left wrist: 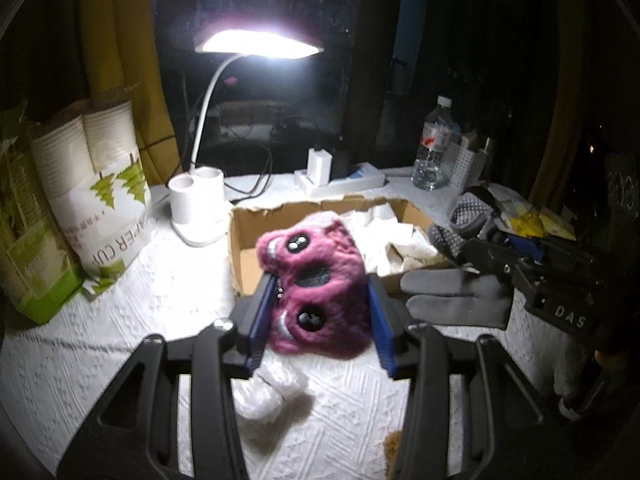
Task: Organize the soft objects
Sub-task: 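Carry the pink plush with the left tool while the right tool carries the glove over the box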
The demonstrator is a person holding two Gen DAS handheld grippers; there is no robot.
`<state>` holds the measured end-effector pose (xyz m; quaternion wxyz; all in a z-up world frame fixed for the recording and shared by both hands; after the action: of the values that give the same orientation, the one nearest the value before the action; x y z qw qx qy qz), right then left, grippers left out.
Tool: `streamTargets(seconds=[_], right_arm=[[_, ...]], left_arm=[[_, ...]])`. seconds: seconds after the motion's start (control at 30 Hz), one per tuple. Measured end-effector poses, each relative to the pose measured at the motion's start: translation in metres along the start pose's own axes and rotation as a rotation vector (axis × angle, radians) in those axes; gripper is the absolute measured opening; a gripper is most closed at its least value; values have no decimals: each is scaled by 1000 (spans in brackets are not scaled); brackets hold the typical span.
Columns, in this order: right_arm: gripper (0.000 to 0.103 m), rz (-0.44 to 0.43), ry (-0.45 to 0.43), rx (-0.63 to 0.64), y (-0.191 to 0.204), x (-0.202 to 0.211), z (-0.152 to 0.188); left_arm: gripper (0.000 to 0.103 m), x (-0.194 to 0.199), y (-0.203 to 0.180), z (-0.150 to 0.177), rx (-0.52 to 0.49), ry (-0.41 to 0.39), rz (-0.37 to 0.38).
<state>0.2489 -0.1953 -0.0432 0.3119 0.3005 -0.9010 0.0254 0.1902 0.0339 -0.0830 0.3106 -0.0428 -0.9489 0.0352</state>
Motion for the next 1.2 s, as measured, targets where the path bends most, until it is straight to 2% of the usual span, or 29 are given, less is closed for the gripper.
streamTargets(seconds=[0.63, 1.2], right_arm=[[27, -24, -23, 47, 14, -30, -37], [27, -42, 24, 39, 8, -76, -43]], left_arm=[[45, -19, 25, -30, 9, -48, -5], [45, -76, 38, -31, 32, 16, 2]])
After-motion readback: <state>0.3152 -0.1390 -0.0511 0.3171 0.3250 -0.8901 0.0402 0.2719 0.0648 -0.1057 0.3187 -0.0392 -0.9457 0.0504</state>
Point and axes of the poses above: each gripper's, at about its wrist camera, not at the fingertips, and x roughly against the way its jaws point, y to its left, z to its underside, the point moved 3 cm from there along -x, roughly the way its jaws point, and after that the axes turned 1 degree about -x, right-handed, at the moved point
